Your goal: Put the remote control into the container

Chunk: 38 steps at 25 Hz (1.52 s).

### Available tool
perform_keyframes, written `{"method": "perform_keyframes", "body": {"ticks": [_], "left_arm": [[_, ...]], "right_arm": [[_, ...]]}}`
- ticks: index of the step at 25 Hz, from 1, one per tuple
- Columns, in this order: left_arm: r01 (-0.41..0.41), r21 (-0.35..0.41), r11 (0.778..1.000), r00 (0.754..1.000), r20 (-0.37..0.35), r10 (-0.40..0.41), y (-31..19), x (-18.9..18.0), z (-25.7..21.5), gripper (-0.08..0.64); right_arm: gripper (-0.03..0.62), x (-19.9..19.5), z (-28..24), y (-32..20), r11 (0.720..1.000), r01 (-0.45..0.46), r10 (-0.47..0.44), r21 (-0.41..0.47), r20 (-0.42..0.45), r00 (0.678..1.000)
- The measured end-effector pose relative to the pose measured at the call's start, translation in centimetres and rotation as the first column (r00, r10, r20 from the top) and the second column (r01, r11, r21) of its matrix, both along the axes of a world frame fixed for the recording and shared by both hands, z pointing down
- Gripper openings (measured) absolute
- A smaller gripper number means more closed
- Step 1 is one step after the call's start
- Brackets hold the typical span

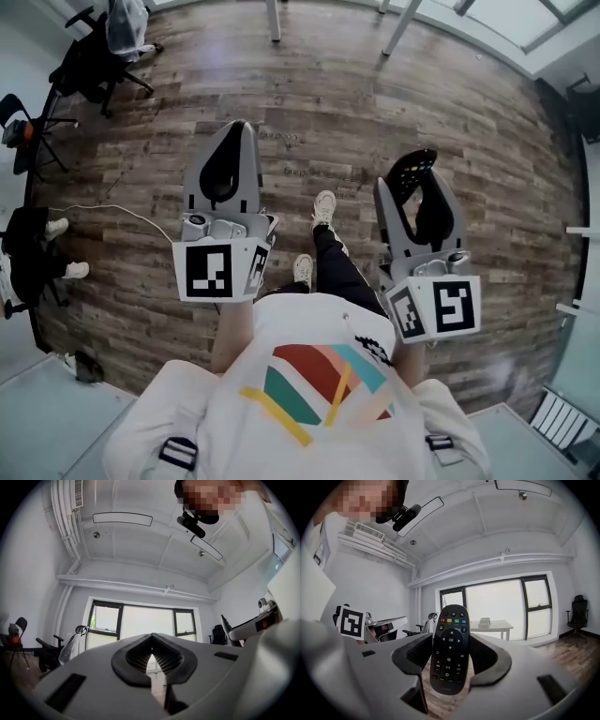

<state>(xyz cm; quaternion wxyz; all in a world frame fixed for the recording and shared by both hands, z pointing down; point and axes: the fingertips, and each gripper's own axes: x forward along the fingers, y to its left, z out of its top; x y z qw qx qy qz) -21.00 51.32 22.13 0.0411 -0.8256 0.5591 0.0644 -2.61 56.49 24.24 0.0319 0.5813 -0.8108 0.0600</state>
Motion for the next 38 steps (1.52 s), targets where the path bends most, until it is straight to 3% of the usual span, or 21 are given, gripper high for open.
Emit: {"method": "perform_keyframes", "body": {"ticks": [7, 21, 38], "left_arm": [[0.028, 0.002, 1.000, 1.000, 0.013, -0.028, -8.4, 0.2, 0.1, 0.003], [0.000, -0.003, 1.000, 1.000, -0.002, 0.000, -26.7, 5.9, -0.2, 0.003], [-0.014, -0.001, 1.000, 1.000, 0.007, 0.014, -35.2, 8.0, 0.0, 0.003]], "right_arm": [[0.250, 0.8, 1.1, -9.6, 1.000, 0.015, -0.015, -0.004, 0.015, 1.000], [0.249, 5.6, 1.4, -26.8, 0.999, 0.000, -0.002, -0.043, -0.064, 0.998], [0.247, 7.2, 2.2, -35.2, 0.999, 0.007, -0.008, -0.035, -0.039, 0.999]]}}
